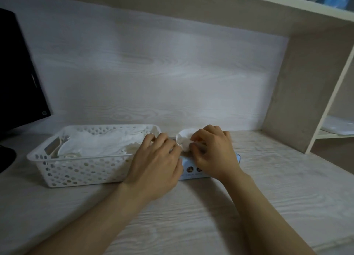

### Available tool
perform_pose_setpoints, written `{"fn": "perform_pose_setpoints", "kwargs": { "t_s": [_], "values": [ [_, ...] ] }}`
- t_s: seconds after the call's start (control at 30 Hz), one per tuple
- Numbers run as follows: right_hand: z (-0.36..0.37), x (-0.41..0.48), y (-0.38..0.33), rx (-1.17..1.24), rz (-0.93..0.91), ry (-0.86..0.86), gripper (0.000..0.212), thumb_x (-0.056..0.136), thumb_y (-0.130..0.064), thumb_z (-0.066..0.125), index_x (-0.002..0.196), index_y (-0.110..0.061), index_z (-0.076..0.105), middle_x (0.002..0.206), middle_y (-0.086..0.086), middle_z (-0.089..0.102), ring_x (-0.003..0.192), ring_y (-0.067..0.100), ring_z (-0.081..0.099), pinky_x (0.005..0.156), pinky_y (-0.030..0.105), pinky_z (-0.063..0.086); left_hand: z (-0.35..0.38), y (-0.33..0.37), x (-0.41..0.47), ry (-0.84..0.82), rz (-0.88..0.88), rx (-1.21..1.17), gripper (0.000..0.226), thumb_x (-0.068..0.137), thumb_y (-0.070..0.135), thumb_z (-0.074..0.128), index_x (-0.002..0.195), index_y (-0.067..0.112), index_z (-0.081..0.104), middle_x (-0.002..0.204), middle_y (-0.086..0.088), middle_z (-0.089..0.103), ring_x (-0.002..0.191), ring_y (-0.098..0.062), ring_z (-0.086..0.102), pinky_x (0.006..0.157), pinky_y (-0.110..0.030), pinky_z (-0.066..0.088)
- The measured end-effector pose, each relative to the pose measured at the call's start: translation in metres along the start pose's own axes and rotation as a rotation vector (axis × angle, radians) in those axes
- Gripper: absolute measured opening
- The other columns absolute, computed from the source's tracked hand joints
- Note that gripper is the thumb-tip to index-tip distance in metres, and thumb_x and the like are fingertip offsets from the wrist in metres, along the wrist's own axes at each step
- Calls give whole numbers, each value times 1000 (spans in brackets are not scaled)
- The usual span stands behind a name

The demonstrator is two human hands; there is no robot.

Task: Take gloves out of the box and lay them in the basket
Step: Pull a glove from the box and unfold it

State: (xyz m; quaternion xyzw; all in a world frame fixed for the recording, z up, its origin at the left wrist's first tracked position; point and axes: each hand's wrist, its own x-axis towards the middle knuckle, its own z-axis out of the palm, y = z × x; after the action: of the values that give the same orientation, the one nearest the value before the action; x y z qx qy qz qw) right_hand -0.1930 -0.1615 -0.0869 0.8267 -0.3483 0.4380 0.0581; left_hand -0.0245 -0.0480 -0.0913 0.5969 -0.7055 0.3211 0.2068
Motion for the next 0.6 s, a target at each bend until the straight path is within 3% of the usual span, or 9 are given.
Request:
{"fn": "perform_pose_setpoints", "kwargs": {
  "t_s": [0.1, 0.2, 0.4, 0.6],
  "values": [
    [1, -1, 5, 17, -28, 80, 10, 92, -28, 68, 91, -22, 76, 85, -7, 68, 77, 19, 63, 79, 36, 40, 0, 5, -1, -23, -9, 32, 39, 101, 44, 43, 97, 19, 72, 93, 2, 73, 105, -24, 57, 100, -47, 40],
    [2, -1, 7, 0, -63, 131, 16, 99, -28, 63, 97, -23, 79, 87, -7, 70, 77, 18, 64, 78, 34, 39, -2, 8, -2, -48, -22, 32, 41, 102, 46, 42, 104, 20, 73, 99, 3, 75, 111, -25, 57, 102, -49, 40],
    [-1, -3, -8, 114, -56, 262, 6, 99, -17, 67, 96, -17, 72, 95, -6, 65, 83, 15, 60, 79, 33, 43, -3, 10, -4, 14, -17, 27, 21, 99, 39, 51, 107, 23, 62, 92, 2, 74, 112, -29, 59, 102, -51, 38],
    [-7, -2, -17, 323, -19, 311, 6, 99, -10, 69, 95, -14, 71, 90, -6, 68, 83, 7, 63, 73, 27, 50, 3, 10, -6, 27, -3, 40, 10, 95, 34, 62, 102, 27, 65, 91, 5, 71, 114, -31, 58, 109, -57, 33]
  ]
}}
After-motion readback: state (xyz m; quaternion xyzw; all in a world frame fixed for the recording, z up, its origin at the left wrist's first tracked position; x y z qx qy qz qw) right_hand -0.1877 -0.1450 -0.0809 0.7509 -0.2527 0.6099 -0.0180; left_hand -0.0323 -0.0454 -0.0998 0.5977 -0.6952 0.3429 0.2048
